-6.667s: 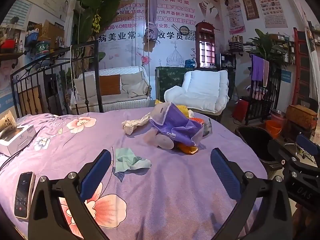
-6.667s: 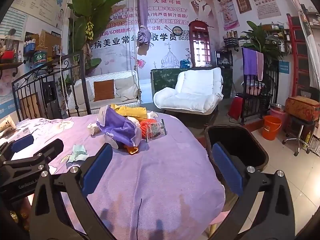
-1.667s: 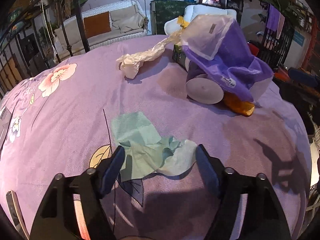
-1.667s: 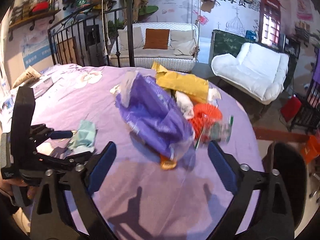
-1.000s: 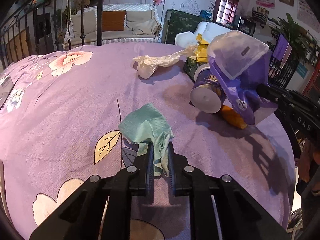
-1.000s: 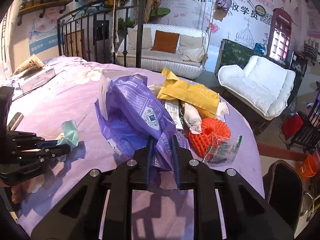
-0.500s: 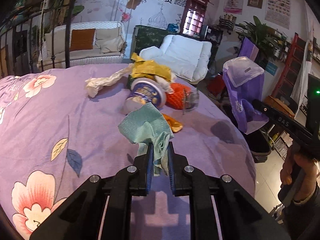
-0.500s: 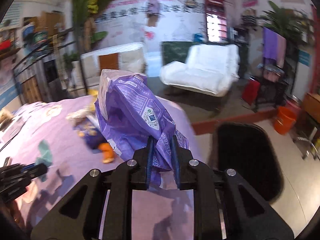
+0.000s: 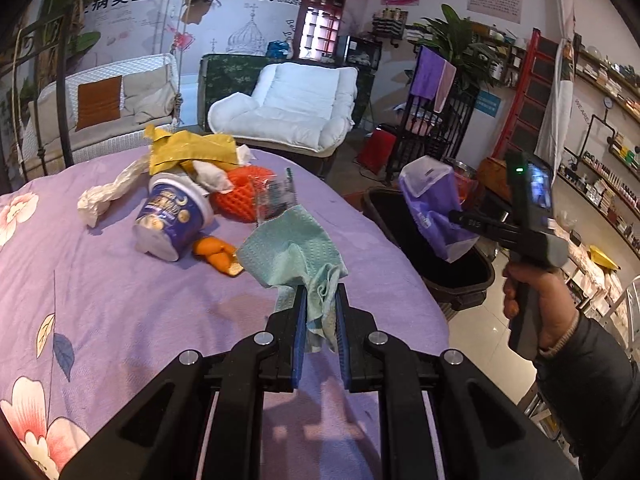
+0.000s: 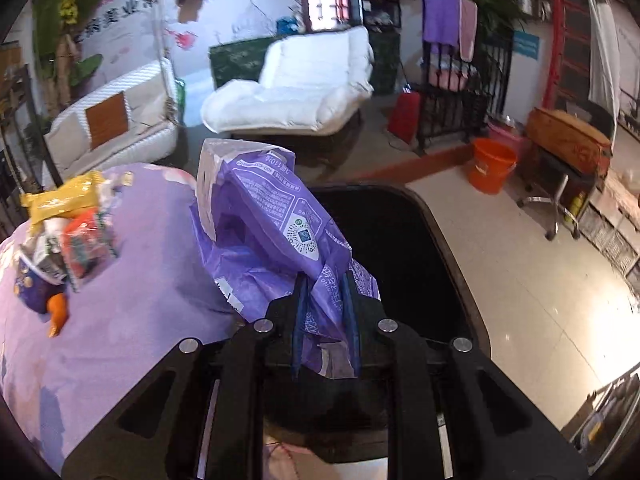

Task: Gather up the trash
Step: 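Carry the purple bag to the black bin and release it with the right gripper, then lower the green cloth into the black bin and open the left gripper, then grasp the blue yogurt cup with the left gripper while the right grasps the orange peel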

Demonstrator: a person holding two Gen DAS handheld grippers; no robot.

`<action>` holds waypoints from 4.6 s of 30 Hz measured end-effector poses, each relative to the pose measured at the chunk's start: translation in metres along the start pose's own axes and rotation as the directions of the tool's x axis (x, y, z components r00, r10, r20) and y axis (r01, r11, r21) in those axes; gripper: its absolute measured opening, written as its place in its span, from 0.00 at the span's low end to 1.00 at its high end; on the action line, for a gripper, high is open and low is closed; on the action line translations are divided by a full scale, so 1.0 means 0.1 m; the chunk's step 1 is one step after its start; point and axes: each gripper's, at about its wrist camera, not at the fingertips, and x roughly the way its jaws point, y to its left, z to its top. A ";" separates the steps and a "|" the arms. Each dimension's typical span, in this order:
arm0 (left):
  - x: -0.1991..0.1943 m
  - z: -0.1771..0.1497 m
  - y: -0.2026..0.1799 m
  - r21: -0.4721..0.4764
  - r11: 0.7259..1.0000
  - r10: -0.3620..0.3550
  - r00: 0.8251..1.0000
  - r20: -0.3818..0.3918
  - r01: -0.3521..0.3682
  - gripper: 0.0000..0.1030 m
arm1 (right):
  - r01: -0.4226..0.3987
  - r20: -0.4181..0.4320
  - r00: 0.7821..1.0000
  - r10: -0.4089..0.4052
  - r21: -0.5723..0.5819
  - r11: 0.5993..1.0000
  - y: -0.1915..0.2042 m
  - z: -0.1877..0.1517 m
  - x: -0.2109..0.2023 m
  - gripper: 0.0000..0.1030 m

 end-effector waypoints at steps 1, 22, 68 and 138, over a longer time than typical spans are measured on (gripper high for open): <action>0.01 0.00 -0.03 0.006 1.000 -0.005 1.000 -0.002 0.005 0.14 | 0.009 -0.022 1.000 -0.009 0.012 1.000 -0.04 -0.01 0.08 0.18; 0.47 0.25 -0.60 0.097 0.982 -0.158 0.985 -0.069 0.164 0.14 | 0.077 -0.105 0.992 -0.067 0.093 0.993 -0.27 -0.10 0.15 0.72; 1.78 0.70 -1.42 0.132 0.949 -0.244 0.933 -0.264 0.285 0.90 | 0.217 0.002 0.974 -0.228 0.298 0.930 -1.18 -0.78 -0.87 0.85; 0.29 0.35 1.64 -0.140 0.973 0.174 0.982 -0.075 -0.184 0.68 | -0.487 -0.352 0.864 0.361 -0.398 0.777 2.45 -0.44 -0.23 0.75</action>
